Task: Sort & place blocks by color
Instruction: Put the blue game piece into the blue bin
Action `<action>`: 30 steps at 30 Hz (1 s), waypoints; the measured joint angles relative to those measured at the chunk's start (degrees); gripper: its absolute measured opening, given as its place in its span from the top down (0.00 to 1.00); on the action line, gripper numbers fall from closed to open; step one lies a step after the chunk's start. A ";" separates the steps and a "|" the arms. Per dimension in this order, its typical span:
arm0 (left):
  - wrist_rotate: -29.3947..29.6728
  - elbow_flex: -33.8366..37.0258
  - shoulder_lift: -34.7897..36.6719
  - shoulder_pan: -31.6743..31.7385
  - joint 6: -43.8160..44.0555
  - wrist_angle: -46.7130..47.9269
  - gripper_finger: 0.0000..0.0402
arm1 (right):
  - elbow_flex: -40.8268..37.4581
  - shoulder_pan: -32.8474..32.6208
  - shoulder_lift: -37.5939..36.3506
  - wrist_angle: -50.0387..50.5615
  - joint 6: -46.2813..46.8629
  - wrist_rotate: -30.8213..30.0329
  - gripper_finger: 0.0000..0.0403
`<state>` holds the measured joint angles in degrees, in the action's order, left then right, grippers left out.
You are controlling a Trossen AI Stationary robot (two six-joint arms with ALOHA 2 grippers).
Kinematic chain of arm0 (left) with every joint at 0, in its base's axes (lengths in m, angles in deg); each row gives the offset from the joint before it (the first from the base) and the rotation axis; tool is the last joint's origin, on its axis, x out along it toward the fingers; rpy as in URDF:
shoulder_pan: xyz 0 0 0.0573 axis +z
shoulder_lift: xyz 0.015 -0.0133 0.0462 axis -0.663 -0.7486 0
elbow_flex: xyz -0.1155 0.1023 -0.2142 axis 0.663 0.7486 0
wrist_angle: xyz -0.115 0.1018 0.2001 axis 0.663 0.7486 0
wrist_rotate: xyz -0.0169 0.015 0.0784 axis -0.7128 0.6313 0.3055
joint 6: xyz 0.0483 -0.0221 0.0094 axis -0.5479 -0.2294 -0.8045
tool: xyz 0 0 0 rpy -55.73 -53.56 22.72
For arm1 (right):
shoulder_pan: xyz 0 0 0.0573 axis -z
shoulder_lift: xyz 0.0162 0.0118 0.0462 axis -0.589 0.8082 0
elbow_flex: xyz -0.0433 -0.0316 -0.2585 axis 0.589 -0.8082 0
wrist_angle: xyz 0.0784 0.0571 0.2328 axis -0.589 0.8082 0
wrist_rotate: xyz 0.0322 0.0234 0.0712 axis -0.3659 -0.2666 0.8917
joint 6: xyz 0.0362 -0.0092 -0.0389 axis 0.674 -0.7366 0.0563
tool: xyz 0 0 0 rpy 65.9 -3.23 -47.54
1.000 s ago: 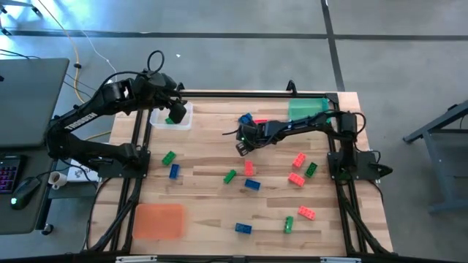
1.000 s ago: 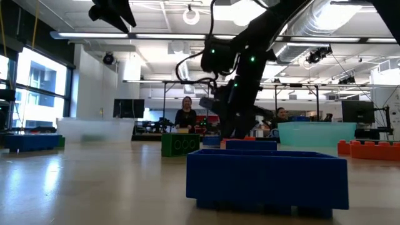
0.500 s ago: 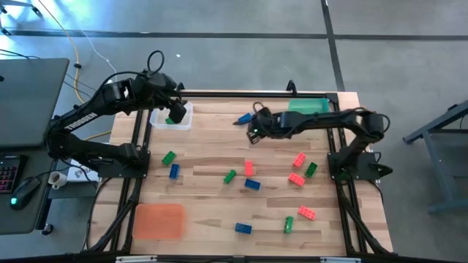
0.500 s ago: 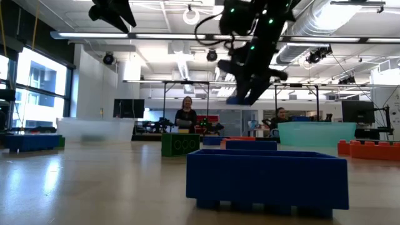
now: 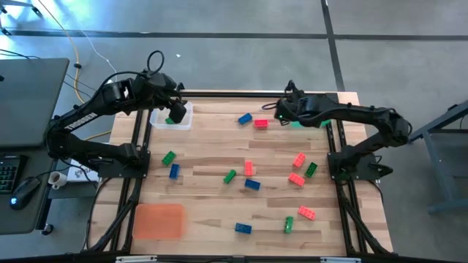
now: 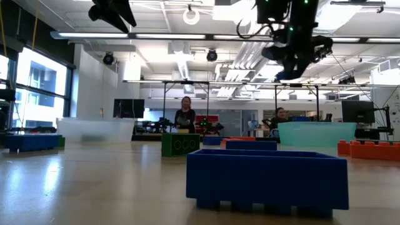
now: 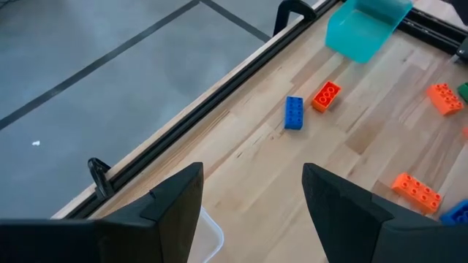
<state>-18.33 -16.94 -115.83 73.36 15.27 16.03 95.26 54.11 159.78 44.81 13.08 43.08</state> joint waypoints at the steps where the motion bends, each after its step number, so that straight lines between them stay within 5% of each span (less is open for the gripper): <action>1: -0.01 0.00 0.00 0.00 0.30 0.01 0.44 | -0.55 1.13 -0.22 0.14 -0.74 0.51 0.72; 10: -1.51 0.00 0.00 0.00 2.85 0.02 0.44 | -7.73 12.56 -0.31 -2.03 -11.93 7.79 0.72; 20: -2.06 0.00 0.00 0.00 2.96 0.03 0.44 | -14.78 24.34 -0.31 -15.68 -26.78 17.33 0.72; 30: -1.57 0.00 0.00 0.00 2.92 0.03 0.44 | -19.35 31.06 -0.29 -22.54 -30.87 25.45 0.72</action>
<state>-19.90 -16.94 -115.83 73.36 18.19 16.06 75.91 85.16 159.49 22.27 -17.80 68.53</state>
